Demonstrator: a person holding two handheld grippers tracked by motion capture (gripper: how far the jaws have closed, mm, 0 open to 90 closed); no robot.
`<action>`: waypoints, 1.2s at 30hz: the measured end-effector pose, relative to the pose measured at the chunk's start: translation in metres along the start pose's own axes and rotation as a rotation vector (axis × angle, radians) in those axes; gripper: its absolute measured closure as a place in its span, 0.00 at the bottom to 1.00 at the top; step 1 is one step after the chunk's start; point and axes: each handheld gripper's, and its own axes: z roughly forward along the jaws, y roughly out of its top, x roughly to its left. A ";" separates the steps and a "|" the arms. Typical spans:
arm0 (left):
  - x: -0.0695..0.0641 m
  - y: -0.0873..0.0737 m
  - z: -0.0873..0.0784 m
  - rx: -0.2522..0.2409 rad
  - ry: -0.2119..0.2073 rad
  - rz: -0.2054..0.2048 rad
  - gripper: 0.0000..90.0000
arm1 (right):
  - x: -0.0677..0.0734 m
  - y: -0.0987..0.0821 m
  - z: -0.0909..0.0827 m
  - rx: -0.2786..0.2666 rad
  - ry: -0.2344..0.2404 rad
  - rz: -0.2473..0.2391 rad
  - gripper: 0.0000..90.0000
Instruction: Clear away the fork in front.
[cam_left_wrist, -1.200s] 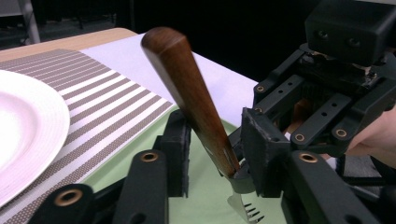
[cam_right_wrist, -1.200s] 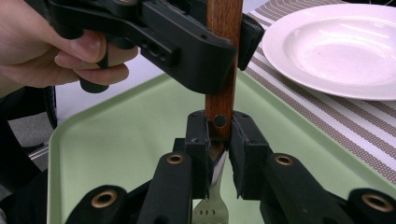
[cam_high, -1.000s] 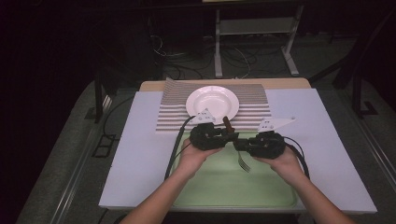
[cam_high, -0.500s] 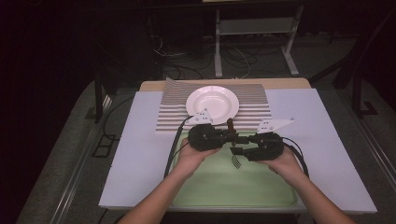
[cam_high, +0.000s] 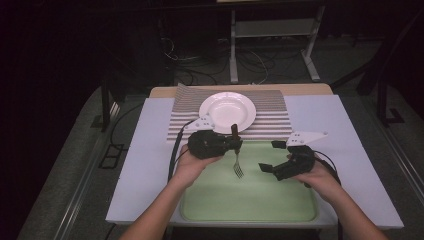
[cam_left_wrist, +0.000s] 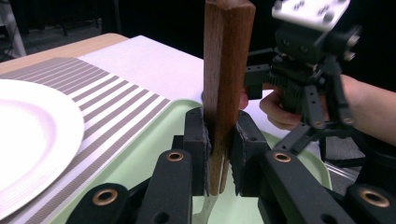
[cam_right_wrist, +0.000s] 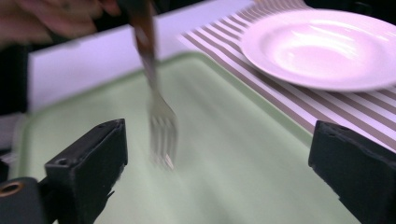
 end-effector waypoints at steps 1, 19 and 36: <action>0.001 0.000 -0.003 -0.002 0.003 -0.001 0.86 | 0.000 0.000 0.000 0.000 0.000 0.000 0.04; 0.014 -0.012 -0.066 -0.033 -0.004 -0.029 0.86 | -0.017 -0.055 -0.049 0.031 -0.138 0.058 0.02; -0.006 -0.038 -0.107 0.028 -0.033 -0.084 0.86 | -0.016 -0.076 -0.068 0.028 -0.169 0.115 0.02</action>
